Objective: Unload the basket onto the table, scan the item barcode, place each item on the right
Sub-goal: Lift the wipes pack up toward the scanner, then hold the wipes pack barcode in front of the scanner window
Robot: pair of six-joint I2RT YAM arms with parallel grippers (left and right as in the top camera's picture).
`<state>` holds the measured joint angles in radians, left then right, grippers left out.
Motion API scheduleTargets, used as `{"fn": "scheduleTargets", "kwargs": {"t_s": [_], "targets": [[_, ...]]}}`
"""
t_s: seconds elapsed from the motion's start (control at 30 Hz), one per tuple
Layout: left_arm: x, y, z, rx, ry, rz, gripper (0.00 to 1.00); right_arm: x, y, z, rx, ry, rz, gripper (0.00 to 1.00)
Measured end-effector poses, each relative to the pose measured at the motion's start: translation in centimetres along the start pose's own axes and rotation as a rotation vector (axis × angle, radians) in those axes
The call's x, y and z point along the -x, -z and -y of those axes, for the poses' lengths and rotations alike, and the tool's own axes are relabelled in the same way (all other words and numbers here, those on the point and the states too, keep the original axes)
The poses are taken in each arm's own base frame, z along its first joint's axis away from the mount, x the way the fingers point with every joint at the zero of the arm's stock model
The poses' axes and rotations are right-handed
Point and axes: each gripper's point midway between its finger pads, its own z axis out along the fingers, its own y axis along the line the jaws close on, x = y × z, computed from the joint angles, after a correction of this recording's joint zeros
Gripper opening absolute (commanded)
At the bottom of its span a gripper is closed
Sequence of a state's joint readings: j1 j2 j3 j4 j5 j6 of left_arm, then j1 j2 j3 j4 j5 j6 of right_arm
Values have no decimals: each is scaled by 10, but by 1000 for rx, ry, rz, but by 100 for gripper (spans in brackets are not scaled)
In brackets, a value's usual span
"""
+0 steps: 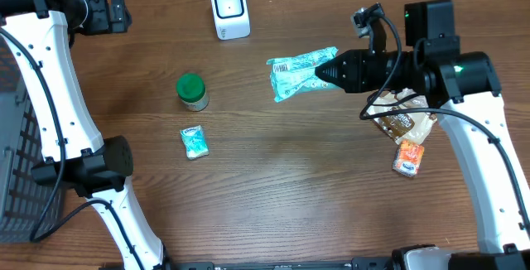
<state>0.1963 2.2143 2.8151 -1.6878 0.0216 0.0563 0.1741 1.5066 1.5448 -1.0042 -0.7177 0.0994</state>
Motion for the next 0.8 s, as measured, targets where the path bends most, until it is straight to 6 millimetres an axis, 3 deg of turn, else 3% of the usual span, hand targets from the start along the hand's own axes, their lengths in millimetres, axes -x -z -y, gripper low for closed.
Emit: {"fn": "scheduleTargets", "kwargs": {"t_s": [0.17,0.33,0.43,0.57,0.7,0.8], "targets": [[0,0,0,0,0,0,99,22,-12,6,-128,9,28,4],[0,0,0,0,0,0,100,85,-36,6,-248,81,110,4],[0,0,0,0,0,0,100,126,-62,3,-320,186,204,4],[0,0,0,1,0,0,99,180,-112,3,-522,408,413,4],[0,0,0,0,0,0,100,202,-156,15,-705,615,504,4],[0,0,0,0,0,0,99,214,-178,26,-792,769,541,4]]}}
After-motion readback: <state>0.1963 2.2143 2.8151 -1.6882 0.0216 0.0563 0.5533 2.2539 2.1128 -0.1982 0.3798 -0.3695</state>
